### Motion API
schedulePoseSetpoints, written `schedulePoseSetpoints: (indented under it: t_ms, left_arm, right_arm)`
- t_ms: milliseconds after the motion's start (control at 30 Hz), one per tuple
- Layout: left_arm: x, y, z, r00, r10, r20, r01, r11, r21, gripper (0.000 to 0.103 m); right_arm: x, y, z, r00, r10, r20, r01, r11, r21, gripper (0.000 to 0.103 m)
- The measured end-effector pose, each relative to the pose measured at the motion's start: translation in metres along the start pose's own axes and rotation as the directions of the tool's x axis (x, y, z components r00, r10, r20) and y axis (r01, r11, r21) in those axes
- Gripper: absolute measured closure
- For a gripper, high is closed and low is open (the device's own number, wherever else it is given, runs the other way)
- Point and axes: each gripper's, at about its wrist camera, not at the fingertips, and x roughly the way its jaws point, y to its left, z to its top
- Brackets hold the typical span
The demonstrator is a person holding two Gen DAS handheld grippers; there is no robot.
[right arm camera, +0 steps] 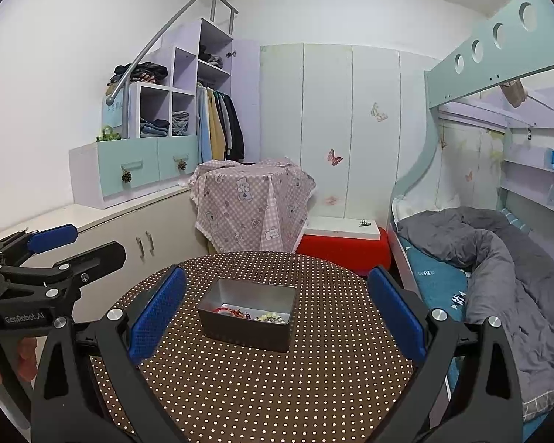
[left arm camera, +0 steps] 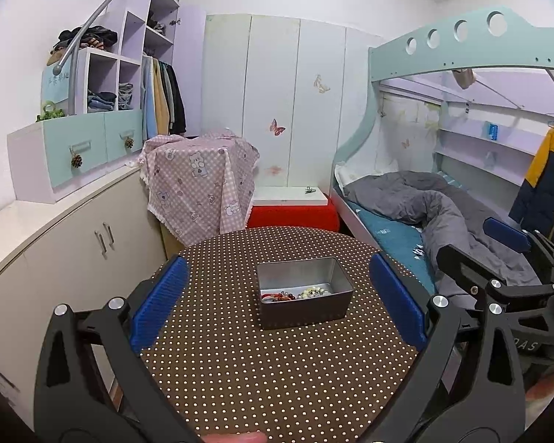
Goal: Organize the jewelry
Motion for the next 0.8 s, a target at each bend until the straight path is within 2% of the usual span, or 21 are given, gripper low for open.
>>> schedulePoseSetpoints:
  t_ms: [567,800]
  left_arm:
    - [-0.0019,-0.0028,0.0010,1.000,-0.005,0.003,0.005,1.000,0.004,0.006]
    - [0.0049,-0.0014,0.0000,1.000,0.015,-0.011,-0.015,1.000,-0.005,0.006]
  right_arm:
    - [0.0006,-0.0035,-0.0022,1.000,-0.024,-0.015,0.024,1.000,0.017,0.008]
    - [0.0051,0.0010,-0.0027,0.999,-0.025,-0.027,0.025,1.000,0.008,0.008]
